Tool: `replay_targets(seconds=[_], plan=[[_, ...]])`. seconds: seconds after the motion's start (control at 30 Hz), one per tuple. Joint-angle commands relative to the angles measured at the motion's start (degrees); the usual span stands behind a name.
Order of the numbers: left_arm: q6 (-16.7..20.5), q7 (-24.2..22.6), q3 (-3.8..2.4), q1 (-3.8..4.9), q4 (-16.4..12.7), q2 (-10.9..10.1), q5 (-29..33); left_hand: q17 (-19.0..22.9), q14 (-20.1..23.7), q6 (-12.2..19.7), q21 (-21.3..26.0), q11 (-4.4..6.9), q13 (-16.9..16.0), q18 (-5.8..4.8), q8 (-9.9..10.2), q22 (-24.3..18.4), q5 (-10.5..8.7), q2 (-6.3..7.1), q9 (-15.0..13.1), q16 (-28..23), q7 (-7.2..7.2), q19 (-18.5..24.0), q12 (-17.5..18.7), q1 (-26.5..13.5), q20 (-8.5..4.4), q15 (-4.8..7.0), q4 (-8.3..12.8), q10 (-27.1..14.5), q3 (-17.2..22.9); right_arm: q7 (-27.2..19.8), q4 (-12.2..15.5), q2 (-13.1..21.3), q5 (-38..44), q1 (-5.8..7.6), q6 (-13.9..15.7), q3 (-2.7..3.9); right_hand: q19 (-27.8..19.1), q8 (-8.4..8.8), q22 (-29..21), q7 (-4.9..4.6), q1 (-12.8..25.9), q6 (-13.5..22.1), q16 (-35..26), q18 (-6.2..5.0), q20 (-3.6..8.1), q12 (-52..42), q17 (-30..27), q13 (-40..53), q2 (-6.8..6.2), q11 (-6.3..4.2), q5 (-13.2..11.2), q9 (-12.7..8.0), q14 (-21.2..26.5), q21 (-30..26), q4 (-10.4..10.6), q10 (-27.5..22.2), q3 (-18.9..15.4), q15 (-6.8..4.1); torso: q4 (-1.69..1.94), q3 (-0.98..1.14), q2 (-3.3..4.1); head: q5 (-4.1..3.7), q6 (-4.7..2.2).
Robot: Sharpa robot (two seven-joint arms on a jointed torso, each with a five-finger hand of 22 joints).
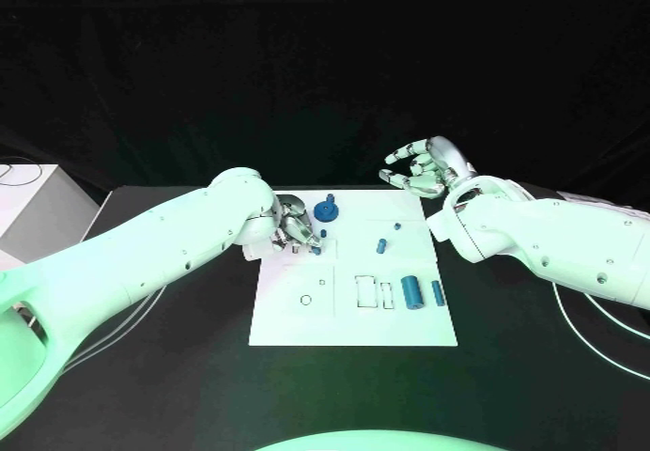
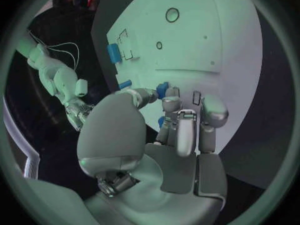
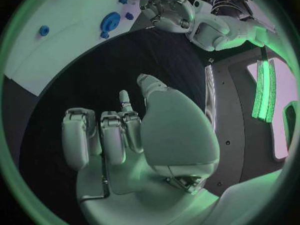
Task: Assemble the parts on the task board
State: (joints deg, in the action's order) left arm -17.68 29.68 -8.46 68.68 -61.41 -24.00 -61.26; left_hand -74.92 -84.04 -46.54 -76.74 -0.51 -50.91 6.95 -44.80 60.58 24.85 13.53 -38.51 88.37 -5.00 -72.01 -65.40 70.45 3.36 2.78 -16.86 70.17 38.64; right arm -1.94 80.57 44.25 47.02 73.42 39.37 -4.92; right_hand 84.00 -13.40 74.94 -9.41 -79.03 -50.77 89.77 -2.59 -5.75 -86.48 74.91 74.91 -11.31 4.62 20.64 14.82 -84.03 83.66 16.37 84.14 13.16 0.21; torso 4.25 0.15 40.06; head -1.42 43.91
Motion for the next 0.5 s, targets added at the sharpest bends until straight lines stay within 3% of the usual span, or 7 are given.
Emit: replay_targets(seconds=[0.03, 0.13, 0.5], plan=[[3.0, -0.6, -0.04, 0.03, -0.4, -0.3, 1.2, -12.3, -5.0, -0.8, -0.6, 0.28, -0.4, -0.8, 0.2, 0.8, 2.57, 0.03, -0.4, 0.4, 0.2, -0.7, -0.3, -1.1, -0.18, 0.43, 14.5, 0.9, 13.6, -0.3, 0.0, 0.1, 0.3, -0.05, -0.6, 0.03, 3.2, -0.35, 8.1, -0.11, -0.4, 0.2, 0.2, 0.68, -0.13, 0.2, 15.1, 11.0, 0.23, 0.08, 0.1, 0.0, -6.0, -0.3, -0.1, 1.4, 0.4, 0.04, 0.06, 0.02, -0.05, 0.08, -0.04], [3.6, -0.7, -0.06, 0.03, -0.8, -0.7, 1.2, -12.7, -5.1, -1.4, -0.9, 0.45, -0.6, -0.88, 0.4, 1.2, 3.88, 0.21, -0.6, 0.6, 0.37, -1.0, -0.3, -1.6, -0.35, 0.61, 15.1, 1.3, 13.6, -0.3, 0.1, 0.1, 0.3, -0.06, -0.6, 0.03, 3.2, -0.35, 8.1, -0.11, -0.4, 0.2, 0.2, 0.68, -0.13, 0.2, 15.1, 11.0, 0.23, 0.08, 0.1, 0.0, -6.0, -0.3, -0.1, 1.4, 0.4, 0.04, 0.09, 0.01, -0.05, 0.08, -0.04], [5.9, -1.1, -0.1, 0.04, -2.0, -1.7, -2.4, -13.1, -5.3, -1.8, -1.1, 0.59, -0.5, -0.94, 0.6, 1.5, 4.64, 0.42, -0.8, 0.7, 0.51, -1.2, -0.2, -1.8, -0.48, 0.74, 15.7, 1.5, 13.6, -0.3, 0.1, 0.3, 0.3, -0.1, -0.6, 0.03, 3.3, -0.34, 8.1, -0.12, -0.3, 0.2, 0.2, 0.7, -0.13, 0.1, 15.1, 11.1, 0.23, 0.09, 0.1, 0.0, -6.0, -0.2, 0.0, 1.5, 0.4, 0.05, 0.03, -0.04, 0.03, 0.35, -0.08]])
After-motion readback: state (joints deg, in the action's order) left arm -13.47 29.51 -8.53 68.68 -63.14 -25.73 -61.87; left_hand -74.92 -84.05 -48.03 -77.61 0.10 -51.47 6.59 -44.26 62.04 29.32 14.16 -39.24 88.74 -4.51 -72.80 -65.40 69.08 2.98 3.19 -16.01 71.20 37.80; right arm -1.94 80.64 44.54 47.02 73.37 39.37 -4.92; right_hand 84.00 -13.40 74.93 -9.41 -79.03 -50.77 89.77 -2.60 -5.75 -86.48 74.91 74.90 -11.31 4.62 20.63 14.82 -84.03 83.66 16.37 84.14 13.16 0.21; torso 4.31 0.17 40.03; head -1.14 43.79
